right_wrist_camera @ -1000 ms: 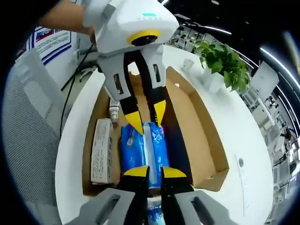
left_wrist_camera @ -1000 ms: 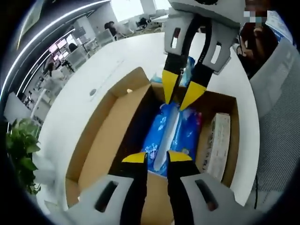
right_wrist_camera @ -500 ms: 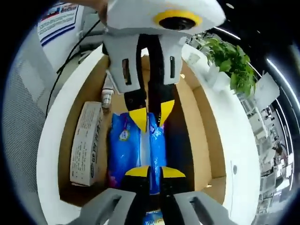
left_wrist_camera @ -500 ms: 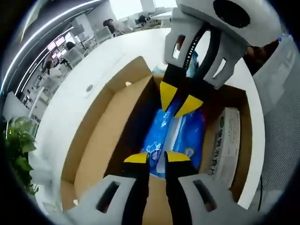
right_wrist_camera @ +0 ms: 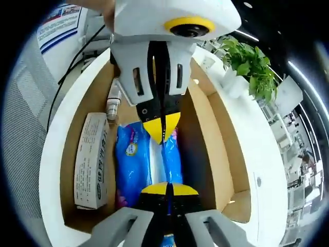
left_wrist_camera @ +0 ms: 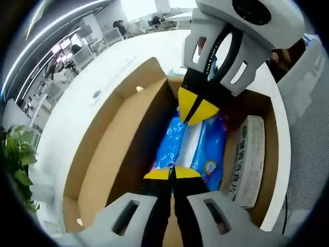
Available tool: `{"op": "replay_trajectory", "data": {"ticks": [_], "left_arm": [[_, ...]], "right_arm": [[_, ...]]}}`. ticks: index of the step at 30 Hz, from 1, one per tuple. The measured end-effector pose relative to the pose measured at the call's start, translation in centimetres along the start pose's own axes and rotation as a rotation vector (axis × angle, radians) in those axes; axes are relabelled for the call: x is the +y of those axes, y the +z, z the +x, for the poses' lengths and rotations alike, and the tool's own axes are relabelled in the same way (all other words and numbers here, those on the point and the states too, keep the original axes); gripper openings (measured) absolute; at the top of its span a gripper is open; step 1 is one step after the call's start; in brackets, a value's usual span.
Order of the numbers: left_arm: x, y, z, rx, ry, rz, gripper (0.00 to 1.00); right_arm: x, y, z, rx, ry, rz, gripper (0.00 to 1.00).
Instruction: Operate the shoe box by opening the lid, removing the specified soft item, and placing it in the target area until the item is outside and the box remains undamaged.
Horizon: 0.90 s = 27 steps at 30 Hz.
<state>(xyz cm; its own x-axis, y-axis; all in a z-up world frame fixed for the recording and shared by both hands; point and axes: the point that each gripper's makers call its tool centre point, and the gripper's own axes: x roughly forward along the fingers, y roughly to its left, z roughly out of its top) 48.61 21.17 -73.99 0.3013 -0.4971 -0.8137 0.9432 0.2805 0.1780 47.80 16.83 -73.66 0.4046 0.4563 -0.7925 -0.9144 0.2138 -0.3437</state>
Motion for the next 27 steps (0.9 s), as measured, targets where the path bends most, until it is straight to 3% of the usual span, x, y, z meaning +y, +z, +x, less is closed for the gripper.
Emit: {"op": "replay_trajectory", "data": {"ticks": [6,27], "left_arm": [[-0.2,0.0,-0.8,-0.004,-0.003,-0.013,0.00],[0.3,1.3,-5.4,-0.026,0.064,0.076,0.00]], "right_arm": [[0.2,0.6,-0.6,-0.042,-0.001,0.060,0.00],[0.0,4.2,-3.9,-0.146,-0.060,0.049,0.00]]}}
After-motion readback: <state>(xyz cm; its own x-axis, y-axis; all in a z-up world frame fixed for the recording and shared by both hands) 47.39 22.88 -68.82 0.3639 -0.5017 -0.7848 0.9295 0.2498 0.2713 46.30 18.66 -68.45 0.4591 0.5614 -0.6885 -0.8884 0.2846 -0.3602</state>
